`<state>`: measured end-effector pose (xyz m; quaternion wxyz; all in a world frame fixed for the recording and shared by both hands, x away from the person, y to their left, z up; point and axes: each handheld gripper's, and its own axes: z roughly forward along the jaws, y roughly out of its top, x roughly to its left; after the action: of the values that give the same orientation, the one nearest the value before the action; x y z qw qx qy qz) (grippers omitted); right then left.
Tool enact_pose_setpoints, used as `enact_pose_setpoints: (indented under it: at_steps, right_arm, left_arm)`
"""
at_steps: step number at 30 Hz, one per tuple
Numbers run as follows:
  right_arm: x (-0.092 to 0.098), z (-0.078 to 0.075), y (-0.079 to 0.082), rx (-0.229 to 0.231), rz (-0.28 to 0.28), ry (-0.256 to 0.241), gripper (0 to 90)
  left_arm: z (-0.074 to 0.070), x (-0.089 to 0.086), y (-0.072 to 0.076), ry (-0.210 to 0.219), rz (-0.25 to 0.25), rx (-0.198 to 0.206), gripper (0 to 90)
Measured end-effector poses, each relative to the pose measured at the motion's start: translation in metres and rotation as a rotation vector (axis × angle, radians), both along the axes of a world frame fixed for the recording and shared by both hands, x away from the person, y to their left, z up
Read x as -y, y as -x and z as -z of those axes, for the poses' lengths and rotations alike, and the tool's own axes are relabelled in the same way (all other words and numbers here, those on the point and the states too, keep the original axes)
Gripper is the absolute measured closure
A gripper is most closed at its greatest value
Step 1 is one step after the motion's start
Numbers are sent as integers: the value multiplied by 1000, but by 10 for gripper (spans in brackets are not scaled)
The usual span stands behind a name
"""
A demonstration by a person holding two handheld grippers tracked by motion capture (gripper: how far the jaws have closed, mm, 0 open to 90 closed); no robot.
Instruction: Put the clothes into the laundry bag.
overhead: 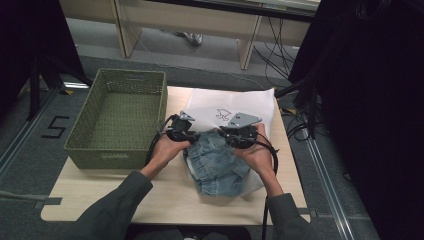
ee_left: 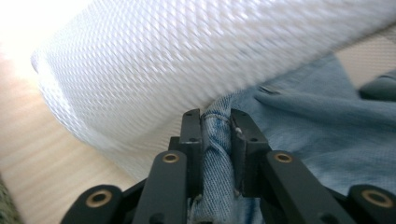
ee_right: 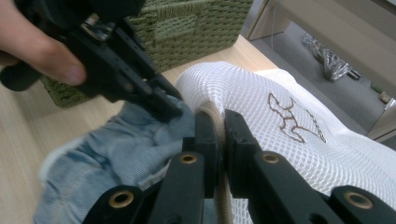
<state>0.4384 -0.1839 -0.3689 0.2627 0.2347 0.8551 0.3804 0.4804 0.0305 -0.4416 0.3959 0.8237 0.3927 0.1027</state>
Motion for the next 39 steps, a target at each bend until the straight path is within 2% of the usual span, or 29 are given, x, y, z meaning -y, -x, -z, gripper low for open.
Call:
enact_pose_setpoints:
  at_steps: [1,2,4,5,7,9,11,13,14,15,16,17,19,20,22,23,24,25,27,28,29,30,31,34,36,37,39]
  right_arm:
    - [-1,1,0,-13,-2,7,860]
    - [0,3,-1,-6,-7,12,860]
    - [1,6,-1,-11,-6,28,858]
    - [2,7,0,-20,5,26,857]
    - [5,8,0,-28,4,25,855]
    - [8,8,1,-29,17,19,853]
    - [11,8,0,-27,13,16,853]
    - [12,9,0,-36,8,14,852]
    - [11,9,0,-50,16,7,853]
    - [11,9,0,-44,11,13,853]
    - [10,9,0,-39,12,14,854]
    - [10,9,0,-36,3,17,854]
    - [9,8,0,-26,4,17,856]
    - [9,8,0,-26,5,15,857]
    - [9,7,0,-29,7,2,859]
    - [9,6,0,-27,0,4,859]
    - [9,6,0,-40,4,4,859]
    - [10,7,0,-29,18,4,859]
    - [12,8,-1,-36,17,13,859]
    - [14,10,-1,-39,16,9,859]
    - [16,11,-2,-39,11,11,859]
    - [17,11,-2,-50,18,11,859]
    - [19,11,-3,-41,19,9,859]
    - [20,10,-2,-47,29,3,858]
    - [19,10,-2,-45,21,8,858]
    - [18,10,-2,-41,18,10,858]
    - [18,10,-1,-36,18,16,858]
  left_arm:
    - [1,2,5,-3,14,-8,667]
    - [1,3,10,-2,19,-8,593]
    - [-4,1,19,60,34,-34,489]
    - [-6,0,21,79,33,-47,450]
    - [-12,-4,29,144,62,-88,381]
    - [-16,-7,35,134,95,-96,329]
    - [-20,-10,42,120,137,-61,328]
    - [-21,-8,46,120,145,-72,318]
    - [-21,-7,48,97,164,-53,361]
    - [-20,-3,50,65,172,-20,483]
    - [-18,0,51,15,185,-4,618]
    - [-17,3,52,-3,190,10,741]
    - [-16,13,55,-15,197,25,786]
    - [-17,18,56,0,206,32,855]
    - [-21,30,56,38,220,29,870]
    - [-20,38,52,-1,215,54,865]
    - [-16,42,47,-27,215,44,860]
    - [-10,45,42,-42,197,33,851]
    - [-4,43,39,-8,172,29,832]
    - [-4,41,41,15,170,29,812]
    - [-6,37,44,15,182,36,780]
    - [-10,33,48,33,196,34,738]
    - [-16,27,54,42,212,28,683]
    - [-30,14,68,48,215,25,503]
    - [-33,9,78,62,223,0,384]
    - [-32,10,83,60,256,-8,342]
    - [-24,18,91,-6,294,21,287]
